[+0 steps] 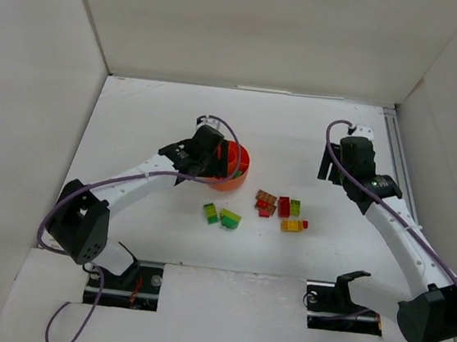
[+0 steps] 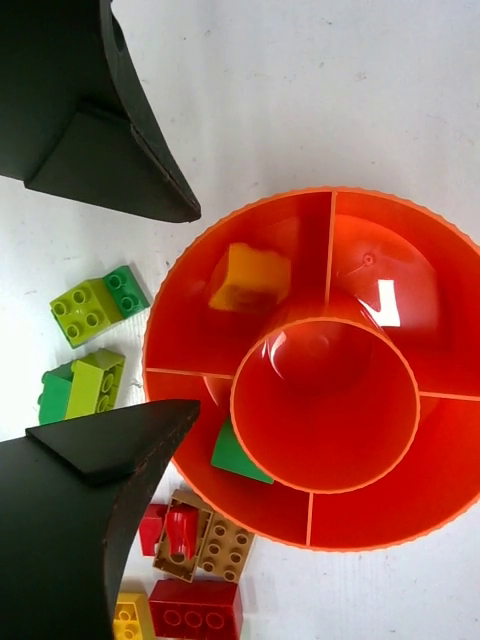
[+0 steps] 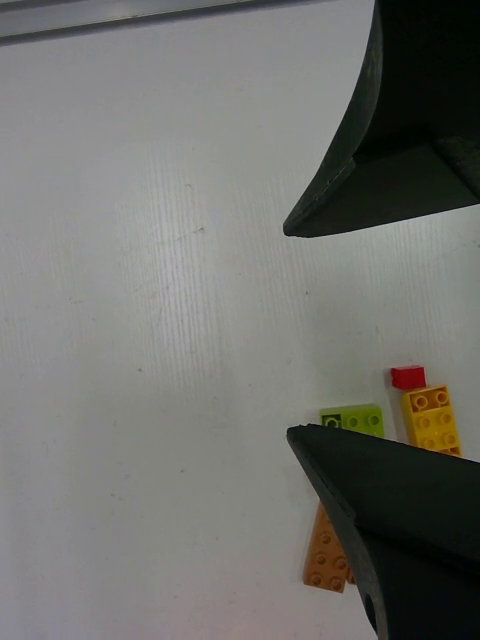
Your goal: Sort the legos into containers by color
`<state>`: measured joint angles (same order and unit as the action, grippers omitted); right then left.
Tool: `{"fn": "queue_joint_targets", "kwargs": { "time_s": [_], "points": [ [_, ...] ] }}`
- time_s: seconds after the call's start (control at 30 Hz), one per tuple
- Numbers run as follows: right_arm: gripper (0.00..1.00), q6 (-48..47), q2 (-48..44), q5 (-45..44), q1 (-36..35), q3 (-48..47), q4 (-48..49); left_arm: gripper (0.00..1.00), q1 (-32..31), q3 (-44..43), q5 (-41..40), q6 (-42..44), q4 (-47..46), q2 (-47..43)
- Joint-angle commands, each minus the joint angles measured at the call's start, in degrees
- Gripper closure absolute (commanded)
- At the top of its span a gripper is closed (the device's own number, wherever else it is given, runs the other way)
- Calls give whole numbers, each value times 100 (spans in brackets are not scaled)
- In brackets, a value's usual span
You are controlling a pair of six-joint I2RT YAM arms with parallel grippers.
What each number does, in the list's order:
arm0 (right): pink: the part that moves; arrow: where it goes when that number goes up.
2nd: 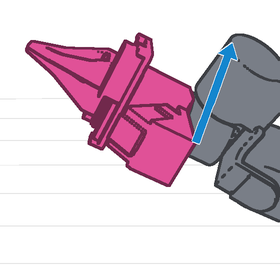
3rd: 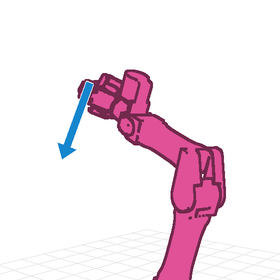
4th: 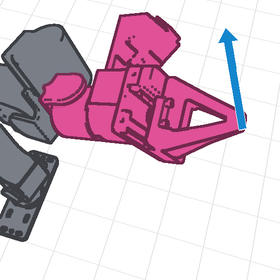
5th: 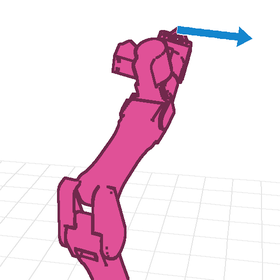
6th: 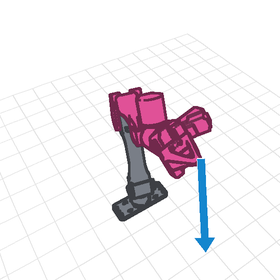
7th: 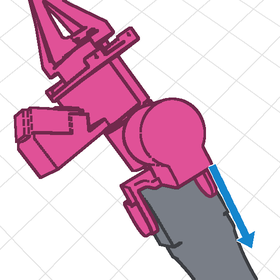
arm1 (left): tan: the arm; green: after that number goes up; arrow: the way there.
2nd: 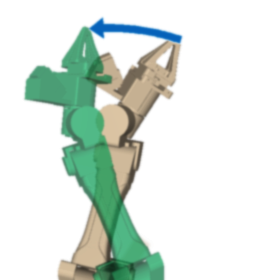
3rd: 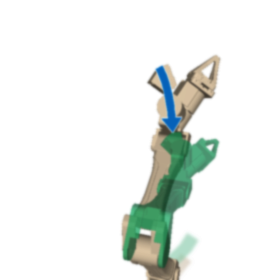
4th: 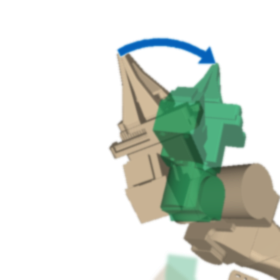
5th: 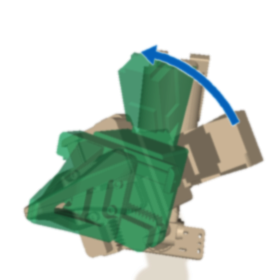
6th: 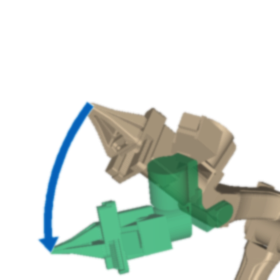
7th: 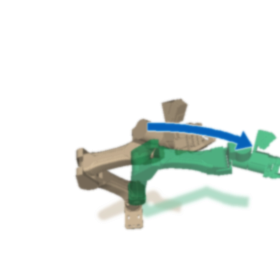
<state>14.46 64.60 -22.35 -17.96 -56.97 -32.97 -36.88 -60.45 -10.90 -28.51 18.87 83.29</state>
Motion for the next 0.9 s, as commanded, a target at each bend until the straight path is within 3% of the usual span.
{"fn": "queue_joint_targets", "kwargs": {
  "time_s": [0.0,0.07,0.17,0.2,0.3,0.5,0.77,0.83,0.87],
  "points": [
    [19,-84,-17,99,38,-253,116,31,-3,-63,44,48,-59,-322],
    [19,-84,-17,239,38,-253,-86,26,-3,-64,131,48,-59,-453],
    [19,319,-79,450,38,-52,-726,1,-3,-64,280,48,-59,-769],
    [19,782,-79,451,38,36,-1155,0,-3,-64,281,-31,-59,-874],
    [19,1296,-193,941,38,648,-1431,0,-3,67,281,-111,-121,-1218],
    [25,1657,-474,2076,-128,1671,-624,0,-3,269,404,-243,-121,-1604],
    [24,1972,-422,1559,-1779,1751,-394,0,-3,525,799,-243,-173,-1710],
    [24,1414,-256,1462,-2096,1751,149,0,-3,578,922,-190,-226,-1710],
    [18,897,-203,1653,-2359,1690,377,0,-3,630,923,-190,-226,-1780]
  ]
}}
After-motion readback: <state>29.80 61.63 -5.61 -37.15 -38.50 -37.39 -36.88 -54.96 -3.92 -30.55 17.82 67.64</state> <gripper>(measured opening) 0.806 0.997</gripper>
